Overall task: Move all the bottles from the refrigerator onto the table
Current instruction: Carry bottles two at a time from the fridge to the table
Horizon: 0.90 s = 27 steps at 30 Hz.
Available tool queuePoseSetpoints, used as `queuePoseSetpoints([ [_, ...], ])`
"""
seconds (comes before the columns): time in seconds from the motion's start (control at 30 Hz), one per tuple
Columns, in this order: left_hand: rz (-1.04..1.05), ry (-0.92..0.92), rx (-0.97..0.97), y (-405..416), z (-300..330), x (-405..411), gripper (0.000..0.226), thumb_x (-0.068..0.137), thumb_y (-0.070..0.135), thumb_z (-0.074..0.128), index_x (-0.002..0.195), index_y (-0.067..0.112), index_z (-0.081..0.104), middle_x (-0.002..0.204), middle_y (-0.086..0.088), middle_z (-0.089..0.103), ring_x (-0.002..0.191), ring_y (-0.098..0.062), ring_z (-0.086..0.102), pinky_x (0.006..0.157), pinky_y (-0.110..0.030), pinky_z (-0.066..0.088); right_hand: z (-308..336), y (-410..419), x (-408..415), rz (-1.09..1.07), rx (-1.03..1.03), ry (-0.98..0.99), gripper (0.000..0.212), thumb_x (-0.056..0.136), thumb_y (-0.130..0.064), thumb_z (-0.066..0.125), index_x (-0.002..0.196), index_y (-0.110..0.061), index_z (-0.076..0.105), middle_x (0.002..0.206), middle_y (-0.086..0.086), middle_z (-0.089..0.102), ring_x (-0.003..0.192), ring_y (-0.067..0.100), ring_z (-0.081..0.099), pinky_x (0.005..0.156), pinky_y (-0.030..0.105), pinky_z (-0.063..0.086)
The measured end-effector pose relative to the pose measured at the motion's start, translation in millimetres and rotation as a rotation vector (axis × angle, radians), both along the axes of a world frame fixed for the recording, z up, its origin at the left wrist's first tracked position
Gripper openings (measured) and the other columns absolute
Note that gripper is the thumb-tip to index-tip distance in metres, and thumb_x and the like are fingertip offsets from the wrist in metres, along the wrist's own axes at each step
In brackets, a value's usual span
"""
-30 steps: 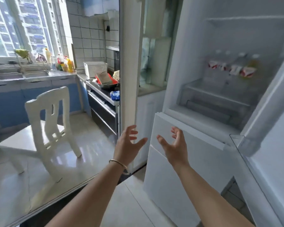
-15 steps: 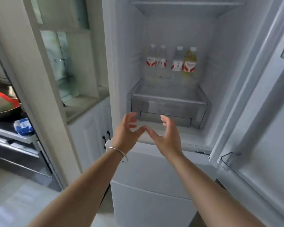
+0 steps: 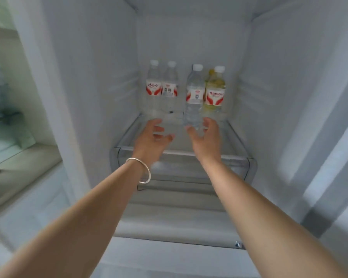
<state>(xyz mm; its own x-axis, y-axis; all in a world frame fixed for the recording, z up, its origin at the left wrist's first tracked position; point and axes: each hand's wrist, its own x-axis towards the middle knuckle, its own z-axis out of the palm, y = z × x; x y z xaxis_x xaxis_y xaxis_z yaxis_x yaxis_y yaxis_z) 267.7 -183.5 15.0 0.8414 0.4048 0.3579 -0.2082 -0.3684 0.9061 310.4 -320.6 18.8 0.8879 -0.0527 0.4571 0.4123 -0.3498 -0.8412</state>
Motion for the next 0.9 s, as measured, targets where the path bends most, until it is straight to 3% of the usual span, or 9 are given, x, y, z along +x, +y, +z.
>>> queuePoseSetpoints([
  [0.13, 0.023, -0.052, -0.053, 5.1, 19.1, 56.3, 0.047, 0.079, 0.021, 0.071, 0.122, 0.018, 0.051, 0.099, 0.002, 0.058, 0.074, -0.003, 0.056, 0.060, -0.008, 0.044, -8.1, -0.3, 46.8, -0.078, 0.034, -0.003, 0.066, 0.078, -0.036, 0.070, 0.133, -0.014, 0.040, 0.128, 0.007, 0.048, 0.117, 0.023, 0.048, 0.100, 0.041, 0.042],
  [0.27, -0.048, -0.042, -0.027, 4.4, 29.5, 102.3, 0.051, 0.079, 0.028, 0.071, 0.125, 0.019, 0.049, 0.104, 0.001, 0.058, 0.085, -0.011, 0.057, 0.071, -0.018, 0.042, -8.1, -3.3, 88.6, -0.177, 0.072, 0.036, 0.074, 0.074, -0.035, 0.074, 0.135, -0.012, 0.038, 0.131, 0.010, 0.047, 0.119, 0.027, 0.048, 0.100, 0.045, 0.042],
  [0.4, -0.121, -0.018, -0.007, -0.5, 29.5, 137.6, 0.055, 0.079, 0.031, 0.071, 0.128, 0.020, 0.047, 0.109, 0.003, 0.056, 0.091, -0.010, 0.057, 0.065, -0.009, 0.038, 3.4, -6.0, 120.2, -0.236, 0.099, 0.024, 0.075, 0.071, -0.038, 0.075, 0.133, -0.017, 0.040, 0.131, 0.006, 0.045, 0.119, 0.023, 0.048, 0.099, 0.042, 0.044],
  [0.53, -0.169, -0.053, -0.025, -8.3, 32.1, 166.8, 0.063, 0.077, 0.037, 0.072, 0.130, 0.020, 0.043, 0.121, 0.005, 0.050, 0.106, -0.010, 0.051, 0.084, -0.022, 0.041, 13.3, -13.6, 148.0, -0.355, 0.084, -0.037, 0.087, 0.065, -0.045, 0.079, 0.136, -0.015, 0.037, 0.136, 0.008, 0.040, 0.126, 0.022, 0.039, 0.099, 0.031, 0.037],
  [0.6, -0.182, -0.098, -0.045, -14.7, 32.3, 178.3, 0.065, 0.073, 0.037, 0.075, 0.128, 0.020, 0.044, 0.120, 0.006, 0.051, 0.106, -0.008, 0.050, 0.089, -0.023, 0.040, 17.8, -14.8, 158.5, -0.314, 0.119, -0.026, 0.091, 0.064, -0.046, 0.079, 0.138, -0.017, 0.035, 0.138, 0.006, 0.040, 0.127, 0.019, 0.040, 0.100, 0.031, 0.038],
  [0.67, -0.190, -0.109, -0.079, -20.3, 31.2, 188.7, 0.060, 0.072, 0.035, 0.076, 0.123, 0.021, 0.046, 0.114, 0.009, 0.055, 0.101, -0.003, 0.053, 0.086, -0.017, 0.043, 20.5, -15.1, 165.5, -0.221, 0.208, -0.014, 0.080, 0.063, -0.041, 0.082, 0.130, -0.022, 0.043, 0.127, -0.001, 0.051, 0.115, 0.012, 0.052, 0.092, 0.026, 0.046],
  [0.77, -0.177, -0.111, -0.090, -25.3, 26.7, 201.4, 0.040, 0.073, 0.031, 0.076, 0.104, 0.030, 0.051, 0.094, 0.023, 0.056, 0.087, 0.009, 0.055, 0.073, -0.007, 0.042, 20.7, -18.2, 172.9, -0.070, 0.266, -0.016, 0.040, 0.064, -0.030, 0.084, 0.093, -0.036, 0.057, 0.093, -0.017, 0.065, 0.085, -0.003, 0.064, 0.069, 0.014, 0.049],
  [0.83, -0.183, -0.124, -0.098, -28.6, 25.4, 206.6, 0.032, 0.072, 0.029, 0.077, 0.092, 0.035, 0.052, 0.087, 0.025, 0.056, 0.081, 0.013, 0.057, 0.067, -0.006, 0.044, 19.2, -20.0, 176.9, 0.015, 0.234, 0.016, 0.033, 0.064, -0.039, 0.082, 0.090, -0.037, 0.063, 0.090, -0.015, 0.070, 0.085, -0.001, 0.067, 0.072, 0.019, 0.051],
  [0.9, -0.193, -0.114, -0.130, -31.7, 24.2, 211.9, 0.033, 0.070, 0.029, 0.078, 0.093, 0.031, 0.053, 0.088, 0.024, 0.057, 0.075, 0.016, 0.057, 0.063, -0.002, 0.043, 15.9, -20.4, 181.6, 0.089, 0.204, 0.055, 0.040, 0.063, -0.051, 0.079, 0.097, -0.037, 0.067, 0.096, -0.012, 0.073, 0.091, 0.003, 0.068, 0.080, 0.026, 0.053],
])
